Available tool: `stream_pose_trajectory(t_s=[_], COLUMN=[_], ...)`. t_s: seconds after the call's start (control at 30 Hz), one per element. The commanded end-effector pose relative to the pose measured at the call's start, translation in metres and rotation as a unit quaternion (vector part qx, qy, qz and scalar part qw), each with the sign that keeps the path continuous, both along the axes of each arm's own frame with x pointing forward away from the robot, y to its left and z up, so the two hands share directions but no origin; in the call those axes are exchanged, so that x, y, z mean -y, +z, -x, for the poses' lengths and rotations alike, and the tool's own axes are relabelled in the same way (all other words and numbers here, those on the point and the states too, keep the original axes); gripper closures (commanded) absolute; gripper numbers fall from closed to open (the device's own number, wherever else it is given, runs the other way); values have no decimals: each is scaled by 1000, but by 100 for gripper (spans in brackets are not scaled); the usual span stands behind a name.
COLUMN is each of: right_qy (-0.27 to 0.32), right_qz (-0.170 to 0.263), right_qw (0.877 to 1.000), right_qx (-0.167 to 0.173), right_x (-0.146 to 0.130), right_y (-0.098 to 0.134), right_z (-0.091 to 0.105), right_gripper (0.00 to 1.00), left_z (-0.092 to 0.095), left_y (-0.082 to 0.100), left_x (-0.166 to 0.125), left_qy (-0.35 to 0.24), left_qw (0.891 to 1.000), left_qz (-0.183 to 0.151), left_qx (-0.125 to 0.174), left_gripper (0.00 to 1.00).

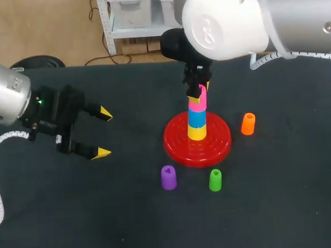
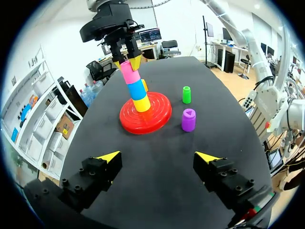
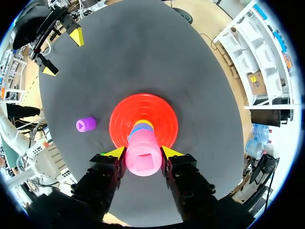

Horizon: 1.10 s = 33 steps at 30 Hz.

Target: Pick up and stack the cylinders on the red base in this order: pink,purple,orange,green

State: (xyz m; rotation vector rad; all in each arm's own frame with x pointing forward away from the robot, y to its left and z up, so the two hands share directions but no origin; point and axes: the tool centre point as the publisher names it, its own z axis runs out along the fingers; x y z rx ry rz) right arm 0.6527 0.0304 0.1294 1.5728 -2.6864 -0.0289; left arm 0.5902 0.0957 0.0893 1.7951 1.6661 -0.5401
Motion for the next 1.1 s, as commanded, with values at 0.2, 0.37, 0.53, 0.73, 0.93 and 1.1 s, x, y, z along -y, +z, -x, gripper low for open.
stream_pose_trajectory(t_s=[0.2, 0.37, 0.53, 0.73, 0.93, 1.1], right_qy=[-2, -1, 0, -1, -3, -4], right_qz=[3, 4, 5, 10, 12, 13], right_qw=[1000, 1000, 1000, 1000, 1000, 1000], right_qx=[-5, -6, -7, -11, -14, -16], right_x=[1, 1, -1, -1, 0, 1], right_y=[-6, -8, -9, -14, -18, -20], right_z=[1, -1, -3, -4, -5, -5], right_gripper=[100, 100, 100, 100, 100, 100], left_z=[-1, -1, -1, -1, -1, -1], left_y=[-1, -1, -1, -1, -1, -1], left_x=[-1, -1, -1, -1, -1, -1], left_qy=[-1, -1, -1, -1, -1, -1], left_qw=[1000, 1000, 1000, 1000, 1000, 1000], left_qz=[1, 1, 1, 1, 1, 1], left_qx=[0, 0, 0, 0, 0, 0], left_gripper=[0, 0, 0, 0, 0, 0])
